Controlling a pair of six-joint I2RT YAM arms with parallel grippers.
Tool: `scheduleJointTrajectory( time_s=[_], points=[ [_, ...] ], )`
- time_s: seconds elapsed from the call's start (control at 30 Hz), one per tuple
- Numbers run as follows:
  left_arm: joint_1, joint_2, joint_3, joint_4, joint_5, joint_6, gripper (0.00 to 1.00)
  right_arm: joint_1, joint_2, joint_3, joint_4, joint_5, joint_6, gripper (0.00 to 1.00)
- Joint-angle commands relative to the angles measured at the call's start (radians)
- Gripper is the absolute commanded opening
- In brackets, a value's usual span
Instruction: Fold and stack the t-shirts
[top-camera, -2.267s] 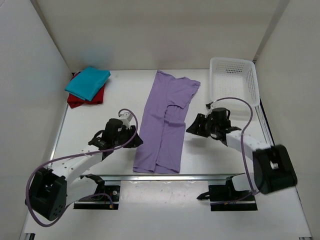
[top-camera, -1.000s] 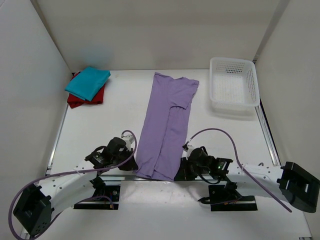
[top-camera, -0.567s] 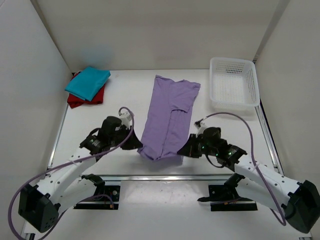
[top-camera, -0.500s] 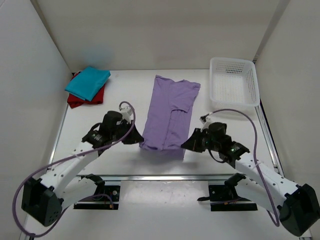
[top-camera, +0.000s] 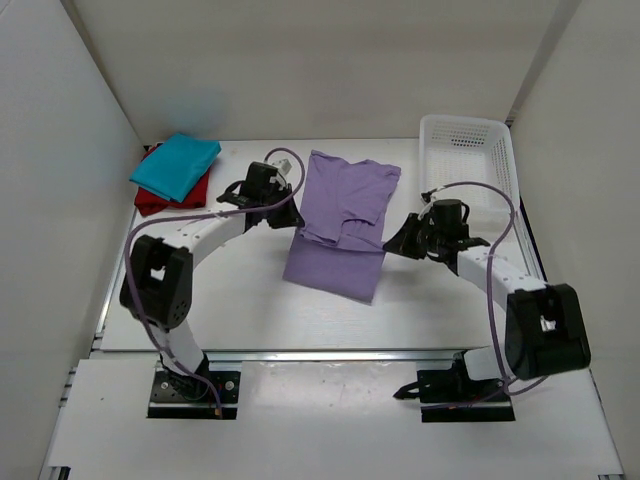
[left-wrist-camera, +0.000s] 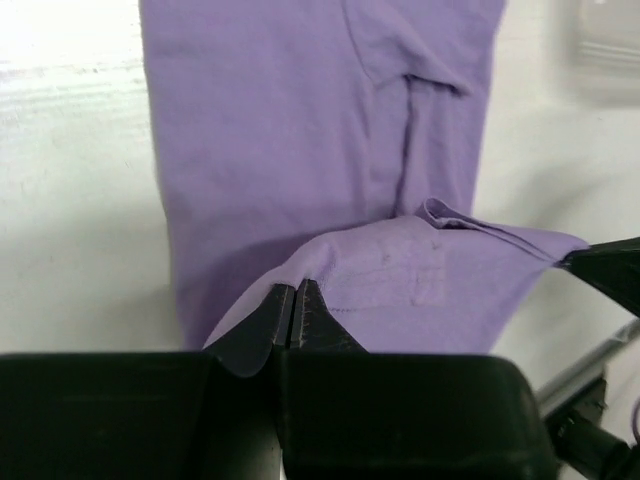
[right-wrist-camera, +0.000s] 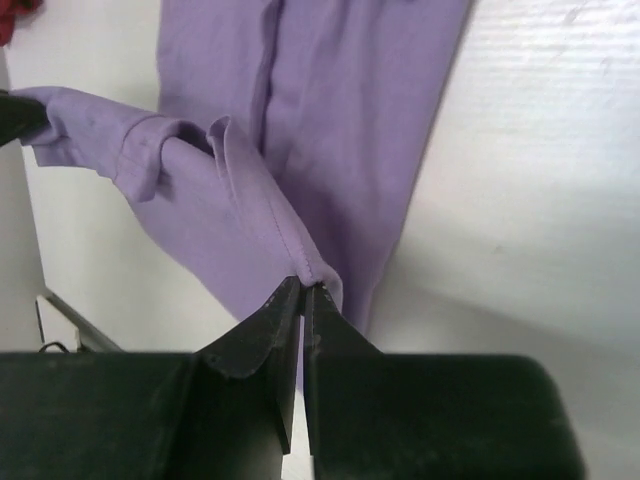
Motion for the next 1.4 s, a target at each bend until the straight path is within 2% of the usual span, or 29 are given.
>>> scheduleJointTrajectory(
  time_s=[0.0, 0.1, 0.27, 0.37, 0.47, 0.5, 0.53, 0.57, 0.6, 0.63, 0.67, 0.7, 0.77, 0.8, 0.83, 0.9, 1.07, 1.1, 1.13, 1.2, 1.27, 1.37],
  points=[
    [0.016, 0.070, 0.075, -0.005, -0.029, 0.027, 0.00, -0.020, 0.085, 0.097, 0.084, -0.007, -0.041, 0.00],
    [0.023, 0.132, 0.113, 0.027, -0.017, 0.018, 0.00, -0.031, 0.212, 0.162, 0.083, -0.005, -0.054, 0.00],
    [0.037, 0.212, 0.168, 0.061, -0.001, 0.002, 0.02, -0.045, 0.297, 0.226, 0.113, 0.007, -0.055, 0.00],
    [0.043, 0.247, 0.231, 0.049, -0.010, 0.004, 0.10, -0.054, 0.347, 0.275, 0.096, 0.014, -0.060, 0.01],
    [0.081, 0.241, 0.233, 0.055, -0.001, -0.013, 0.32, -0.056, 0.341, 0.282, 0.098, 0.004, -0.064, 0.17],
    [0.092, 0.229, 0.207, 0.067, 0.003, -0.027, 0.54, -0.056, 0.323, 0.285, 0.096, 0.004, -0.064, 0.24],
    [0.109, 0.207, 0.180, 0.097, 0.020, -0.041, 0.94, -0.059, 0.294, 0.282, 0.096, 0.004, -0.064, 0.27],
    [0.127, 0.177, 0.164, 0.105, 0.031, -0.051, 0.99, -0.057, 0.279, 0.272, 0.089, 0.016, -0.067, 0.29],
    [0.129, 0.134, 0.121, 0.139, 0.033, -0.058, 0.96, -0.045, 0.245, 0.262, 0.083, 0.026, -0.078, 0.33],
    [0.122, 0.105, 0.062, 0.160, 0.034, -0.059, 0.88, -0.042, 0.211, 0.266, 0.069, 0.062, -0.083, 0.33],
    [0.099, 0.048, 0.026, 0.188, 0.019, -0.062, 0.85, -0.033, 0.193, 0.262, 0.035, 0.075, -0.090, 0.33],
    [0.085, -0.003, -0.041, 0.219, -0.001, -0.062, 0.86, -0.008, 0.161, 0.239, 0.034, 0.085, -0.090, 0.31],
    [0.010, -0.061, -0.164, 0.254, -0.009, -0.068, 0.94, 0.048, 0.107, 0.184, 0.063, 0.081, -0.096, 0.15],
    [-0.027, -0.099, -0.236, 0.310, -0.006, -0.093, 0.98, 0.087, 0.099, 0.147, 0.060, 0.093, -0.096, 0.10],
    [-0.062, -0.110, -0.270, 0.372, -0.013, -0.099, 0.98, 0.136, 0.096, 0.119, 0.058, 0.099, -0.095, 0.01],
    [-0.093, -0.121, -0.383, 0.436, -0.019, -0.119, 0.99, 0.197, 0.100, 0.063, 0.124, 0.118, -0.084, 0.00],
    [-0.087, -0.063, -0.465, 0.543, 0.071, -0.165, 0.98, 0.300, 0.179, 0.039, 0.166, 0.141, -0.083, 0.00],
    [-0.086, -0.055, -0.482, 0.572, 0.068, -0.168, 0.88, 0.319, 0.203, 0.050, 0.159, 0.157, -0.089, 0.00],
    [-0.075, -0.054, -0.497, 0.585, 0.066, -0.170, 0.68, 0.328, 0.226, 0.051, 0.153, 0.171, -0.090, 0.00],
    [-0.067, -0.046, -0.511, 0.570, 0.062, -0.165, 0.42, 0.334, 0.245, 0.039, 0.156, 0.176, -0.092, 0.00],
    [-0.057, -0.054, -0.543, 0.566, 0.056, -0.165, 0.32, 0.337, 0.249, -0.002, 0.178, 0.176, -0.092, 0.00],
    [-0.063, -0.081, -0.618, 0.553, 0.042, -0.160, 0.27, 0.352, 0.233, -0.066, 0.184, 0.187, -0.096, 0.00]
  ],
)
